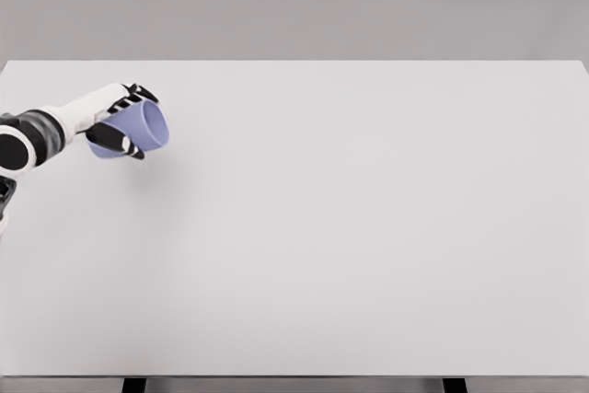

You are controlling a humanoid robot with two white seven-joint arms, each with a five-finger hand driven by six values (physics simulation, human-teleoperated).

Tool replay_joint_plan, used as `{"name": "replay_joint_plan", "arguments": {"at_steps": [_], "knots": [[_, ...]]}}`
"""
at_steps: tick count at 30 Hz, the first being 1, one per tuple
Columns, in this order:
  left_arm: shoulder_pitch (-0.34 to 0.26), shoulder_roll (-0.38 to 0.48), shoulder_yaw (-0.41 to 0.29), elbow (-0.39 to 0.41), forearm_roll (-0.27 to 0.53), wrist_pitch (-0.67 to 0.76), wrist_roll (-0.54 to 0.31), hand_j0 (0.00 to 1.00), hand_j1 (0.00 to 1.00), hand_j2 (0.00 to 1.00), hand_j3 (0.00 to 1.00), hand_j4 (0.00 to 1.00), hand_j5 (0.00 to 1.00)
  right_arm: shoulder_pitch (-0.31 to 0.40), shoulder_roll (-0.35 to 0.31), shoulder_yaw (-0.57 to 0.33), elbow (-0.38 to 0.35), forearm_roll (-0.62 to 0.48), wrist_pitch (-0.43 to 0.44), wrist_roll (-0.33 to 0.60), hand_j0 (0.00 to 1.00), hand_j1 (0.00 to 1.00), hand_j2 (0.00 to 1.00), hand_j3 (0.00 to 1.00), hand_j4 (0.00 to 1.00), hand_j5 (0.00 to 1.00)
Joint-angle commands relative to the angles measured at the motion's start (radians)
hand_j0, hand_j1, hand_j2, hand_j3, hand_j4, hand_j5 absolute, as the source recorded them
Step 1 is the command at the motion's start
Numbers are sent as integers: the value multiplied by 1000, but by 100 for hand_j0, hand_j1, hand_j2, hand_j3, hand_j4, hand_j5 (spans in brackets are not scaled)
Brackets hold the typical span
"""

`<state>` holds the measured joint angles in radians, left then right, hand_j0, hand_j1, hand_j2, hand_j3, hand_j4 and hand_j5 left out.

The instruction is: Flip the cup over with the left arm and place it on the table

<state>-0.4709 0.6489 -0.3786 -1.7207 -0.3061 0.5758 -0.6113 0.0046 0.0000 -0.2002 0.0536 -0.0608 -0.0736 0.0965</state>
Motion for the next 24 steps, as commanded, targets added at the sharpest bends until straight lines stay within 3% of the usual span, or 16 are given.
{"name": "replay_joint_plan", "arguments": {"at_steps": [1,5,9,12,24], "knots": [[0,3,43,-2,35,-4,0,65,65,65,65,65,65,0,0,1,0,-1,0,0,100,100,100,100,100,100],[6,2,90,0,116,-4,0,65,65,65,65,65,65,0,0,-1,0,-1,0,0,100,100,100,100,100,100],[11,-8,129,0,128,-4,0,65,65,65,65,65,65,0,0,1,0,-1,0,0,100,100,100,100,100,100],[11,-8,150,6,188,-2,0,65,65,65,65,65,65,0,0,1,0,1,1,0,100,100,100,100,100,100],[23,-112,227,32,186,-1,0,66,66,66,66,66,66,0,0,-1,0,-1,0,0,100,100,100,100,100,100]]}}
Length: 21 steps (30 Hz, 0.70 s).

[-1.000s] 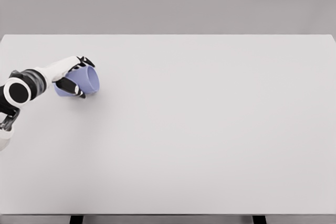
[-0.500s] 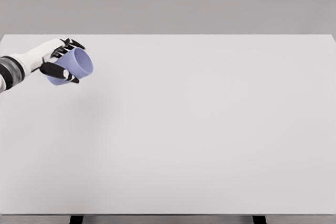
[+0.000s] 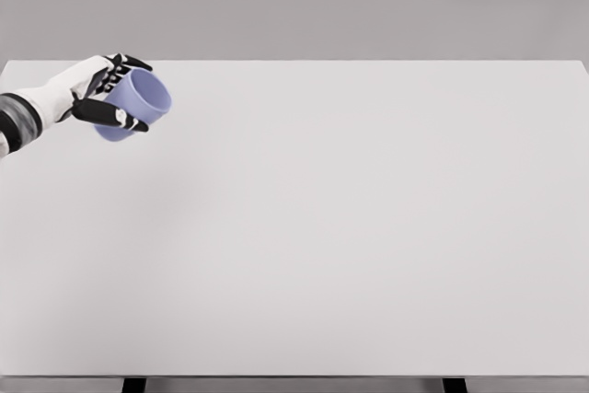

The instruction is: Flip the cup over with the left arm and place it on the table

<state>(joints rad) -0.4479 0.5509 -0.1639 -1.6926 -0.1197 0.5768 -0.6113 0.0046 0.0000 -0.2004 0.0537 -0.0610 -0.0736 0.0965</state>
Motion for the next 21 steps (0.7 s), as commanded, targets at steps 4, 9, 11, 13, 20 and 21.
{"name": "replay_joint_plan", "arguments": {"at_steps": [4,9,11,13,20,21], "knots": [[9,-29,20,17,5,-6,0,66,66,66,66,66,66,0,0,-1,0,0,0,0,100,100,100,100,100,100],[29,-54,23,17,20,-12,0,66,66,66,66,66,66,0,0,1,0,1,0,0,100,100,100,100,100,100],[43,-62,27,17,34,-69,0,66,66,66,66,66,66,0,0,-1,0,0,0,0,100,100,100,100,100,100],[57,-62,29,25,58,-78,0,66,66,66,66,66,66,0,0,1,0,1,0,0,100,100,100,100,100,100],[58,-63,43,71,150,-150,0,66,66,66,66,66,66,0,0,-1,0,0,0,0,100,100,100,100,100,100],[58,-63,43,83,163,-172,0,66,66,66,66,66,66,0,0,1,0,0,0,0,100,100,100,100,100,100]]}}
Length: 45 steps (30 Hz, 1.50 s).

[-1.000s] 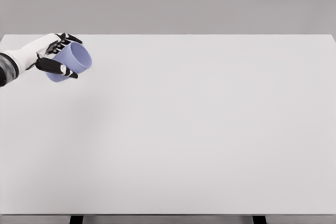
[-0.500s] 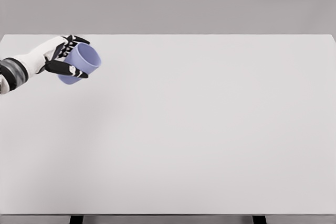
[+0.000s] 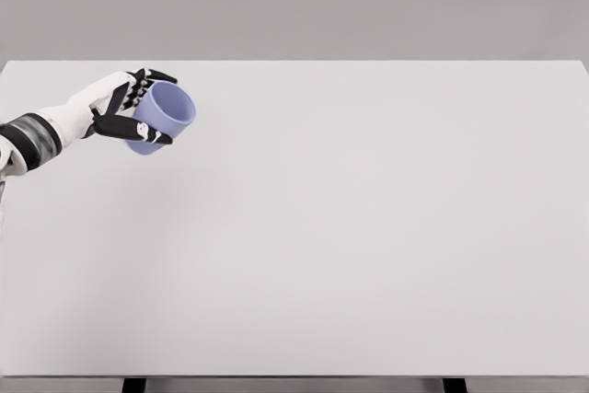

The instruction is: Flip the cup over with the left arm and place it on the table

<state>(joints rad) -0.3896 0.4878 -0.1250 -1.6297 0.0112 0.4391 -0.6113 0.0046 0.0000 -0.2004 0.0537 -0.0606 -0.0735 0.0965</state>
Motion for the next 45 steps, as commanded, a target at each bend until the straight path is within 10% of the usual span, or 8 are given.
{"name": "replay_joint_plan", "arguments": {"at_steps": [1,20,45], "knots": [[2,-2,8,33,42,-62,0,66,66,66,66,66,66,0,0,1,0,-1,0,0,100,100,100,100,100,100],[46,-146,143,185,75,-303,0,65,65,65,65,65,65,0,0,1,0,-1,0,0,100,100,100,100,100,100],[110,-238,160,327,237,-514,0,66,66,66,66,66,66,0,0,1,0,-1,0,0,100,100,100,100,100,100]]}}
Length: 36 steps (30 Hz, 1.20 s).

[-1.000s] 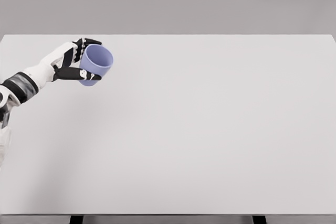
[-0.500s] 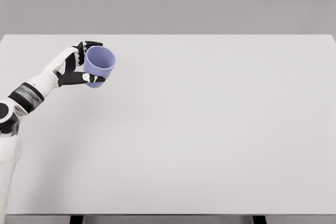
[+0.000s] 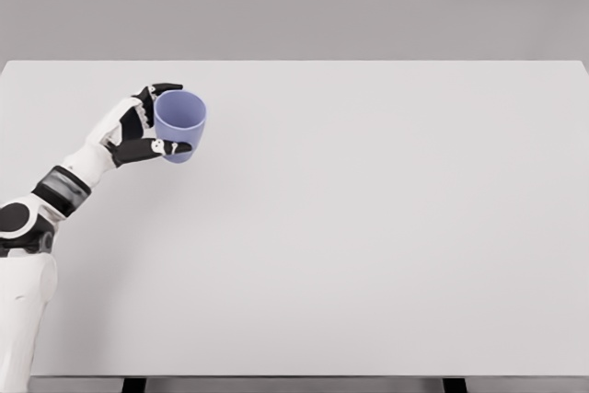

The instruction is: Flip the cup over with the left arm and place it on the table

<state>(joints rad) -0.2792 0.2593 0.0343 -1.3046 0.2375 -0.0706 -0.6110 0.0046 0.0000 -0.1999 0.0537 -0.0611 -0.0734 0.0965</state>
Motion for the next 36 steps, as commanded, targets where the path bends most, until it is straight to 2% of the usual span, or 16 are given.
{"name": "replay_joint_plan", "arguments": {"at_steps": [1,5,13,19,23,36], "knots": [[0,-11,1,4,19,-5,0,66,66,66,66,66,66,0,0,0,0,0,1,0,100,100,100,100,100,100],[24,-17,-5,21,88,-38,0,65,65,65,65,65,65,0,0,-1,0,1,0,0,100,100,100,100,100,100],[25,-22,-10,41,123,-49,2,66,66,66,66,66,66,0,0,-1,0,0,0,0,100,100,100,100,100,100],[26,-29,-14,67,126,-49,5,66,66,66,66,66,66,0,0,-1,0,0,0,0,100,100,100,100,100,100],[44,-43,-14,68,126,-47,5,66,66,66,66,66,66,0,0,0,0,1,0,0,100,100,100,100,100,100],[52,-49,-16,67,125,-47,5,68,68,68,68,68,68,0,0,0,0,0,0,0,100,100,100,100,100,100]]}}
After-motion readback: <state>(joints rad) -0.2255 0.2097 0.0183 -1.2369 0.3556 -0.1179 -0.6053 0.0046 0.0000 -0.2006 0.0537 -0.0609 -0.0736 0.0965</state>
